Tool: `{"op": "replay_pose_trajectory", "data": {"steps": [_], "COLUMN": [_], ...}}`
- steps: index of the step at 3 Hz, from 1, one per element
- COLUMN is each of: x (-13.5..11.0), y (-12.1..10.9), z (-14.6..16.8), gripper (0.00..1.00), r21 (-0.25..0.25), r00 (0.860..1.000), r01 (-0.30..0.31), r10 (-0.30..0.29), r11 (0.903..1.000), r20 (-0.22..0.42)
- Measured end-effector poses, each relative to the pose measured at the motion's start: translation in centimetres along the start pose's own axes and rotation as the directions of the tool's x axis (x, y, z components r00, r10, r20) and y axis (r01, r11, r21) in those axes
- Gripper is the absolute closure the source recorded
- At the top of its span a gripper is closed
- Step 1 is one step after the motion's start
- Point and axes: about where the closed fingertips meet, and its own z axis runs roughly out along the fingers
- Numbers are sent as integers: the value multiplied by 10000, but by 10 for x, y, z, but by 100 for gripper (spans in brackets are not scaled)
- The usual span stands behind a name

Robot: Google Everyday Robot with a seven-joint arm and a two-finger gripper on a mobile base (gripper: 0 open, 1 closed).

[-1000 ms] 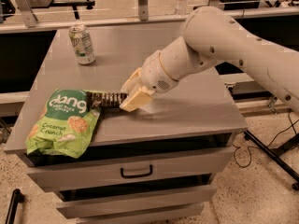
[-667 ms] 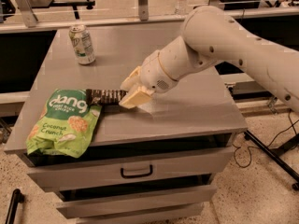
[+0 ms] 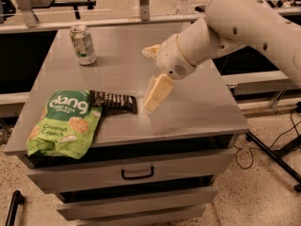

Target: Move rxbar chocolate near green rice chip bag

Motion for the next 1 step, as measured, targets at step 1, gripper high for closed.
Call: {"op": "replay_pose_trajectory", "data": {"steps": [1], "x": [0], "y": [0], "z": [0], "gripper": [0], "r21": [-1], "r00": [10000], "r01": [1], "r10": [-1], "r11": [10000], "r20": [0]}}
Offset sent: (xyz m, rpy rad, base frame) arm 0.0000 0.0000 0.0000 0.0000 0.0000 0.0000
